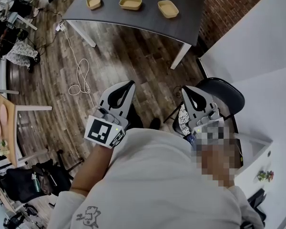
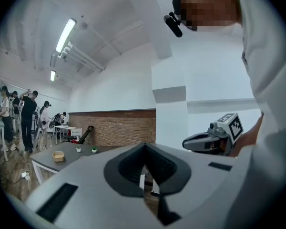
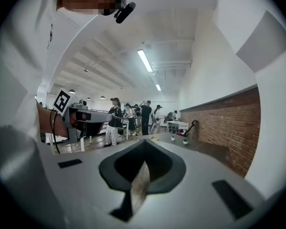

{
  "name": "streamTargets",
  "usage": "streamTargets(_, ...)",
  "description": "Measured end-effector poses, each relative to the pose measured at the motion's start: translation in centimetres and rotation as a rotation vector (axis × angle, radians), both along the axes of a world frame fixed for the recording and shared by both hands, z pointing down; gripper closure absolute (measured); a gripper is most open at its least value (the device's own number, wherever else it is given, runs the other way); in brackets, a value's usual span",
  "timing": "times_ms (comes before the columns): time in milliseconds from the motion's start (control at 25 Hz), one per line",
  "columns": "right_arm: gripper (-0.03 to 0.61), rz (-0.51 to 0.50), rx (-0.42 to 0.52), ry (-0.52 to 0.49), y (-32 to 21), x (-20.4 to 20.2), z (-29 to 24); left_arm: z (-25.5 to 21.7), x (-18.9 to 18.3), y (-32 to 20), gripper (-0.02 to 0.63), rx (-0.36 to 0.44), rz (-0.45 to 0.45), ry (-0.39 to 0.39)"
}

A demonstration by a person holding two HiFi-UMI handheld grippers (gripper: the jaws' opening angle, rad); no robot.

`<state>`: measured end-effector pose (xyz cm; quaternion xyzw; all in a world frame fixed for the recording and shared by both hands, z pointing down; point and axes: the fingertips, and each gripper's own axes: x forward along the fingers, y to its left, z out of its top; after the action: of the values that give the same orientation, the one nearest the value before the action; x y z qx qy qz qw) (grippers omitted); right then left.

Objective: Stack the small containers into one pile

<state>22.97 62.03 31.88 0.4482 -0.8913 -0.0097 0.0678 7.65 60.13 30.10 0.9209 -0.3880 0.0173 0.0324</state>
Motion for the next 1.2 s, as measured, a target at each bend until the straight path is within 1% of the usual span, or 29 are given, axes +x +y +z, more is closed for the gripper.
streamTargets(360,0.574,0.017,0.008,-0.016,-1.5,-0.5,0.1,0.2,-0.8,-1.5,0.603,-0.008,0.002,0.007)
streamTargets(560,0.572,0.032,0.017,-0.019,-3.3,-1.6,0.1,0.3,-1.7,-3.4,0.603,-0.002,0.027,0.021)
streamTargets(720,0.572,0.055,0.012,-0.006,-5.7,-2.8,0.1,0.2,-2.7,-5.9,0.603,0.009,0.052,0.031)
streamTargets(840,0.537,0.070,0.001,0.006,-7.8,-4.0,0.0,-0.1,-3.7,-8.2,0.603,0.016,0.077,0.039)
streamTargets(1040,0.505,0.092,-0.005,0.021,-10.9,-6.3,-0.9,-0.7,-5.6,-11.6,0.603,0.019,0.123,0.051)
streamTargets(1200,0.478,0.113,-0.029,0.023,-13.1,-8.9,-0.7,-0.9,-7.7,-13.9,0.603,0.016,0.157,0.056)
